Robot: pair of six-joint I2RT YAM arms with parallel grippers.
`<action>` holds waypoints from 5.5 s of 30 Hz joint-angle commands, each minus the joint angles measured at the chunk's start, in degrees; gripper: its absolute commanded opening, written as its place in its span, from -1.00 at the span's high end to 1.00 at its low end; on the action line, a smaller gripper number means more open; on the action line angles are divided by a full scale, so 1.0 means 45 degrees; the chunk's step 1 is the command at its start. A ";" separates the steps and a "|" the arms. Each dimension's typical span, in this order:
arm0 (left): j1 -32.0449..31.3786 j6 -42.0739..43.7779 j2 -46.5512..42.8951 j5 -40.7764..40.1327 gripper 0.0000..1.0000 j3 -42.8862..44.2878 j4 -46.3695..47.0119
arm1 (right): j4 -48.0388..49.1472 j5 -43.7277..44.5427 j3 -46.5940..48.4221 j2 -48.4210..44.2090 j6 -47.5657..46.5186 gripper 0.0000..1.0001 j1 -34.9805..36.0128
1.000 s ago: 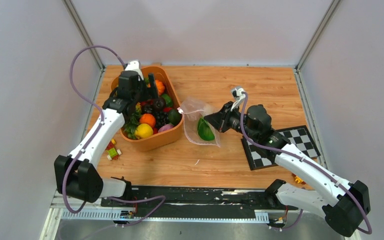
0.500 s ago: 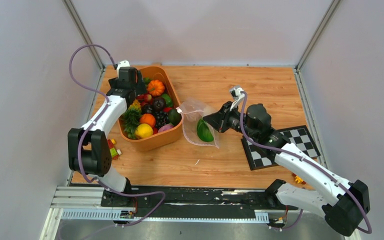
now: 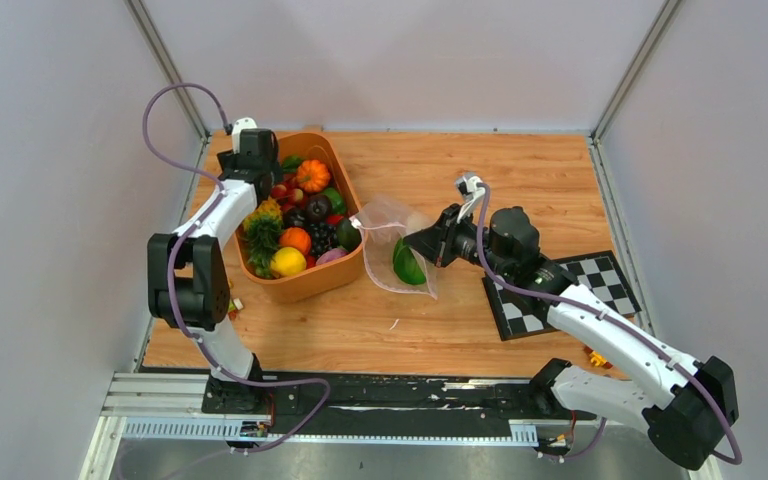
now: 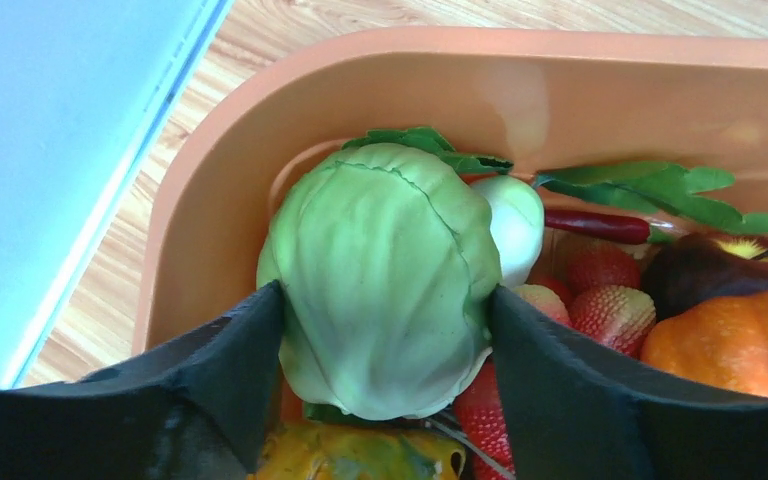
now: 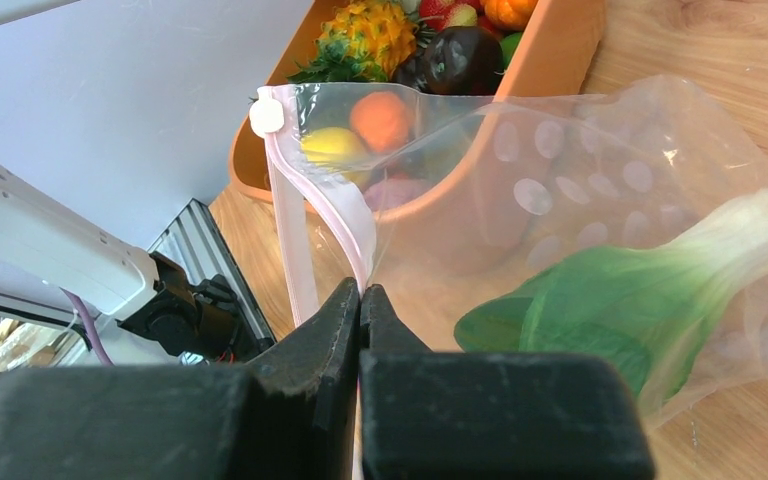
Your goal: Place the food in the zip-top bag and seal the zipper
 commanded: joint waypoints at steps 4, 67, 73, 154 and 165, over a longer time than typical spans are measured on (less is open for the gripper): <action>0.0203 -0.0138 -0.0806 0.1119 0.21 -0.0544 0.0601 | 0.0174 -0.0060 0.0865 0.0030 -0.0276 1.00 0.0102; -0.8384 -0.2186 -1.3752 0.8811 0.90 -0.8491 0.1932 | 0.2562 0.4660 -0.0795 -0.0229 0.0641 1.00 0.2853; -0.8472 -0.2480 -1.2953 0.7223 0.91 -0.8596 0.2453 | 0.2581 0.4130 -0.0948 -0.0750 0.0597 1.00 0.2877; -1.0467 -0.0324 -1.1611 0.3081 -1.00 -0.6465 0.1349 | 0.1026 0.8042 -0.4302 -0.7768 0.1753 1.00 0.3131; -0.7383 0.0945 -0.9411 0.0971 -1.00 -0.4514 0.0107 | 0.1400 0.6921 -0.3822 -0.6613 0.1373 1.00 0.3131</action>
